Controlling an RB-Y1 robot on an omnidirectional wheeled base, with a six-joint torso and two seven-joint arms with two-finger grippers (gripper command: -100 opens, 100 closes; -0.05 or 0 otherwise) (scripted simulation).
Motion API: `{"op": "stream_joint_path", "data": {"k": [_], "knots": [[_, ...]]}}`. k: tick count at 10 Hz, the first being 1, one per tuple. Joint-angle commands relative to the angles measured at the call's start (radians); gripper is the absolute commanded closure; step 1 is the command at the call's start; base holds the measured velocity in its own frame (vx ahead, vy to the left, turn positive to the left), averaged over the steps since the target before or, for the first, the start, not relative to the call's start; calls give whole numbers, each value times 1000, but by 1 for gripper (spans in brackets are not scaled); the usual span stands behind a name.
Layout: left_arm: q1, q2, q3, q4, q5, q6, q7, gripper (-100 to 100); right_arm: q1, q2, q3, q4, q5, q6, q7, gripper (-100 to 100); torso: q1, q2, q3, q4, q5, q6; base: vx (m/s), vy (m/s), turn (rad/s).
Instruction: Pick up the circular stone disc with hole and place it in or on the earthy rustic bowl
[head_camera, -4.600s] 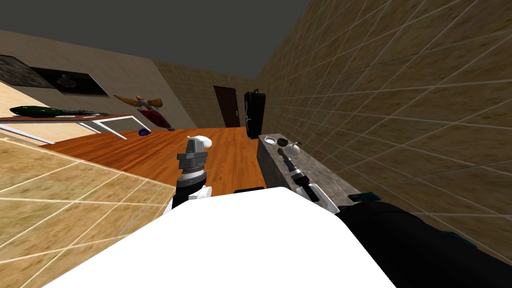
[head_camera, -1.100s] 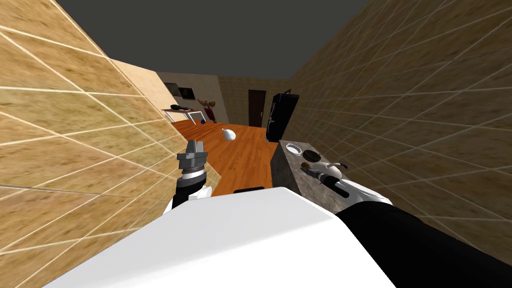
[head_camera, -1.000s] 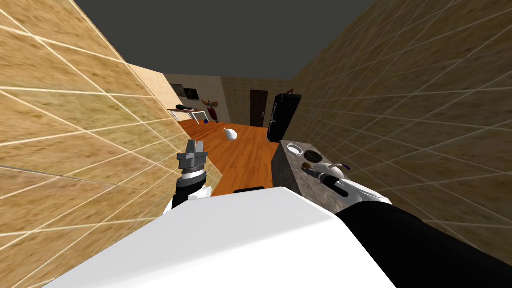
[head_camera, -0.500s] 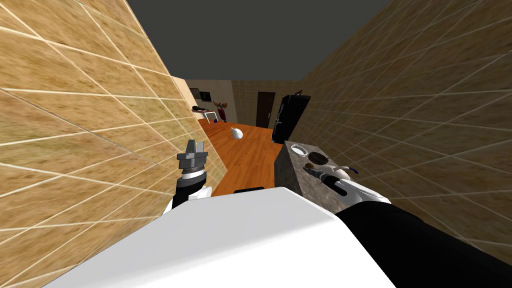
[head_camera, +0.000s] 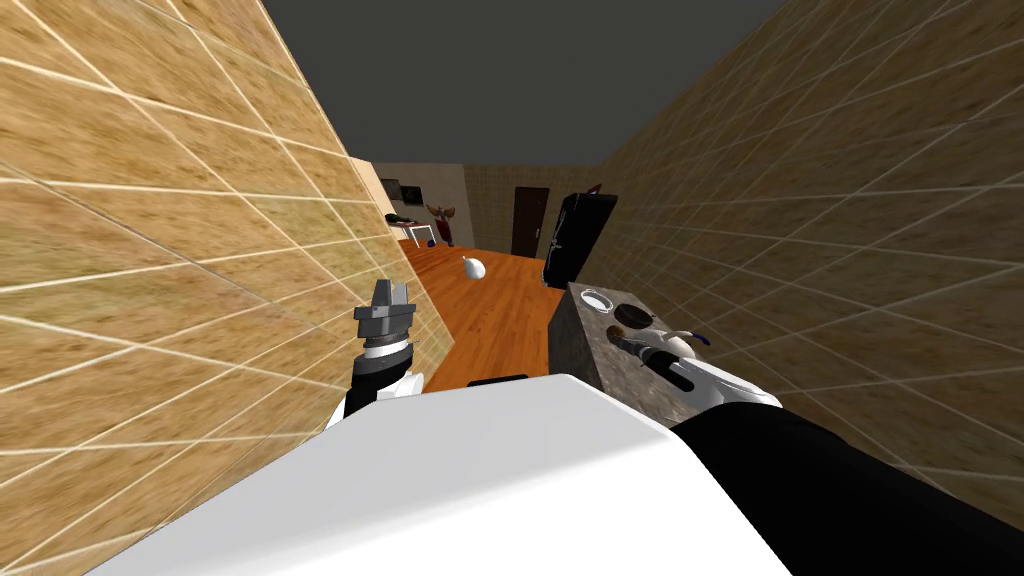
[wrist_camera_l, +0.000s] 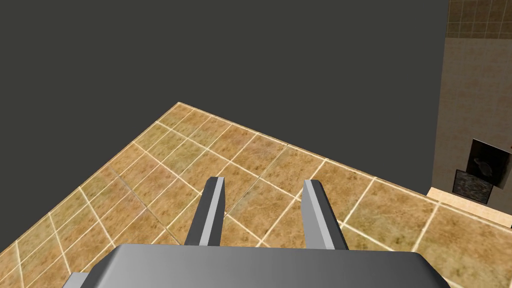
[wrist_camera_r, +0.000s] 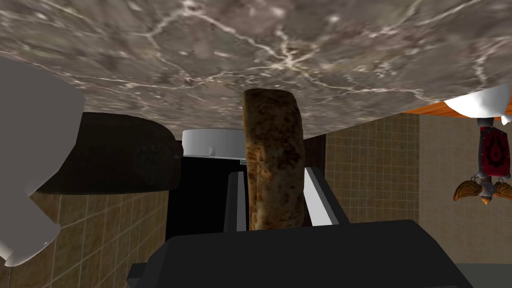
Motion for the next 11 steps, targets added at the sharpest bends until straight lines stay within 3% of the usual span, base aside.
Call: {"op": "stream_joint_path", "data": {"k": [1, 2, 9, 10, 11], "knots": [[0, 0, 0, 0, 0, 0, 0, 0, 0, 0, 0, 0, 0, 0, 0, 0, 0, 0, 0, 0, 0, 0, 0, 0, 0], [0, 0, 0, 0, 0, 0, 0, 0, 6, 0, -1, -7, 8, -27, 14, 100, 0, 0, 0, 0, 0, 0, 103, -28, -286], [0, 0, 0, 0, 0, 0, 0, 0, 59, -3, -35, -78, 49, -158, 82, 100, 2, -9, -5, -2, 1, 0, 164, 12, -304], [0, 0, 0, 0, 0, 0, 0, 0, 57, -2, -34, -79, 46, -141, 76, 100, 1, -7, -4, -1, 1, 0, 40, 14, -59], [0, 0, 0, 0, 0, 0, 0, 0, 58, -1, -33, -78, 47, -146, 79, 0, 0, -4, -2, -1, 1, -1, 7, 4, 10]]}}
